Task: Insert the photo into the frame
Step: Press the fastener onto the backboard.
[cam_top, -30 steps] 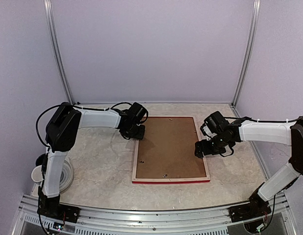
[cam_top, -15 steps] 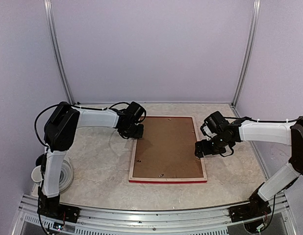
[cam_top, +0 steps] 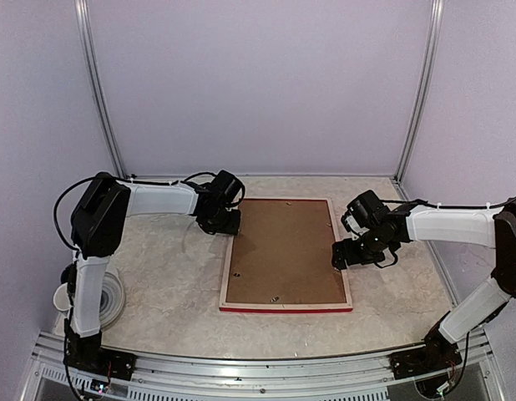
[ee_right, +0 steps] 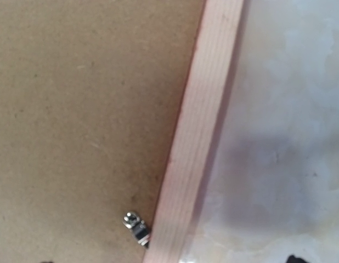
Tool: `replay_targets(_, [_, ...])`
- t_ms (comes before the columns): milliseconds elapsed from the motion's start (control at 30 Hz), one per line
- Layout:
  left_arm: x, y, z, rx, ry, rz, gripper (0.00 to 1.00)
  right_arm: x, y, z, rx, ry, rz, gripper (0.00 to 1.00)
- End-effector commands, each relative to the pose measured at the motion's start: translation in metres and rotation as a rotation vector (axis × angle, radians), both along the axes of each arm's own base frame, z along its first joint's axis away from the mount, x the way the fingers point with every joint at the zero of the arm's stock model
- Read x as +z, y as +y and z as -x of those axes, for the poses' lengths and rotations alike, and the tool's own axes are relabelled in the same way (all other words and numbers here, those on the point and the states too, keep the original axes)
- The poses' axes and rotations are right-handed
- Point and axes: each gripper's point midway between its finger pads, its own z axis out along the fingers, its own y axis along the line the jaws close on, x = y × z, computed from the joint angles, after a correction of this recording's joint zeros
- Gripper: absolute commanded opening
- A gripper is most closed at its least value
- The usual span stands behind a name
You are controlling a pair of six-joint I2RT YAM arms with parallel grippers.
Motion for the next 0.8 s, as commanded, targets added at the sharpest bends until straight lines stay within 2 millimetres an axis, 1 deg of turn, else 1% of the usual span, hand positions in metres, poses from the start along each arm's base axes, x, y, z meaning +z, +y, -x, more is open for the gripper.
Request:
replay_targets(0, [0.019,0.006,-0.003,0.007,-0.025,-0.008,0.48,0.002,0.002,-0.001,0.012,-0.007,0.013,0.91])
replay_targets(167, [0.003,0.005,-0.001,-0.002,0.005,-0.019,0.47,0.002,0.001,-0.001,0.01,-0.008,0.016,0.91])
replay_targets(333, [0.002,0.003,-0.001,-0.01,0.007,-0.018,0.46,0.0,0.001,0.0,0.009,-0.007,0.018,0.91])
replay_targets(767, [-0.015,-0.004,0.0,-0.04,0.04,-0.021,0.42,-0.004,0.001,0.002,0.007,0.0,0.013,0.91])
